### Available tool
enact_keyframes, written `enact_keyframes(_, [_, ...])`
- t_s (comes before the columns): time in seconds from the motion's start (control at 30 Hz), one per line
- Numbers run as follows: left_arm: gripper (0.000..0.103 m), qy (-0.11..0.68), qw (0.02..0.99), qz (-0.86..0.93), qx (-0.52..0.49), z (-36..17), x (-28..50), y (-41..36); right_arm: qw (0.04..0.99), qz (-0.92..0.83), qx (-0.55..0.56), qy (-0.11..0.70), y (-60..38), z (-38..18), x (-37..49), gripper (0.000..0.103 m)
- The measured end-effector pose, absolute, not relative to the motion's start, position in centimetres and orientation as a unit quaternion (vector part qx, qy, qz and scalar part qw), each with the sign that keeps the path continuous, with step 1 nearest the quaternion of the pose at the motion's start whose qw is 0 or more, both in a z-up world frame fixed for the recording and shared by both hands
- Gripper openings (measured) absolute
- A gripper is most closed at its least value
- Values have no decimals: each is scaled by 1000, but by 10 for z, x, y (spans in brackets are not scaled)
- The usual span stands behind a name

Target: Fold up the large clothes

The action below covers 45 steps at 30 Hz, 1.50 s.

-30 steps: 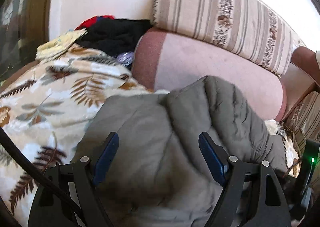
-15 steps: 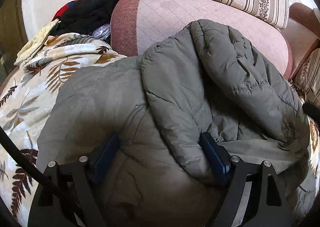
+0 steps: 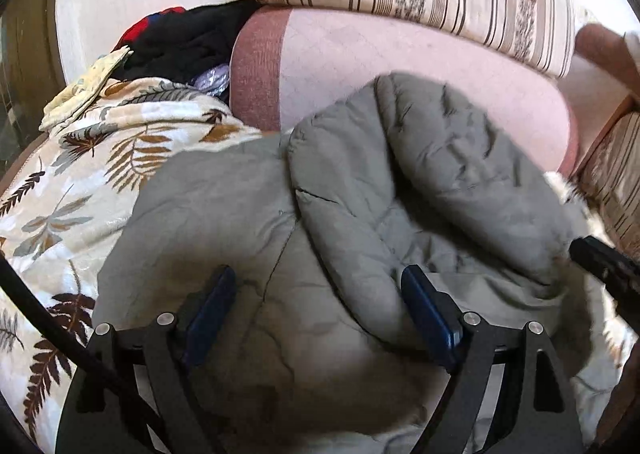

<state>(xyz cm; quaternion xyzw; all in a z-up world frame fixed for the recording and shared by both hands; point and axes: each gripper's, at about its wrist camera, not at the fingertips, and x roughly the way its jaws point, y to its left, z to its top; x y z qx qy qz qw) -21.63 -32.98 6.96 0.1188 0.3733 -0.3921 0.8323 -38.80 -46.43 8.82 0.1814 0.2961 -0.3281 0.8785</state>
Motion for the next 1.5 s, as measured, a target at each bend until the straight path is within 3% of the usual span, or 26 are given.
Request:
enact_keyframes(0.13, [85,374,828,-395,138,66,-222,-334,883,-299,178,315,-443,89,-377,38])
enact_keyframes(0.33, [85,373,831,-376,171,53,-229,-341,855,-308,183,375,-436,40,-362,38])
enact_keyframes(0.63, [84,356,838,-386,147,100,-266,-290,864,-296,215,345,-387,93,-419,41])
enact_keyframes(0.73, [84,352,842,-381,147,107,-289,-258,861,-287,223,355,-362,92,-456,46])
enact_keyframes(1.03, [84,375,846,-335,176,65,-361,-141,850,-276,256,368,-300,55,-559,47])
enact_keyframes(1.23, [84,380,849,-307,199,37,-394,-98,849,-281,220,389,-254,26,-574,47])
enact_keyframes(1.5, [85,357,857,-301,216,20,-411,-93,858,-291,207,368,-241,4,-587,59])
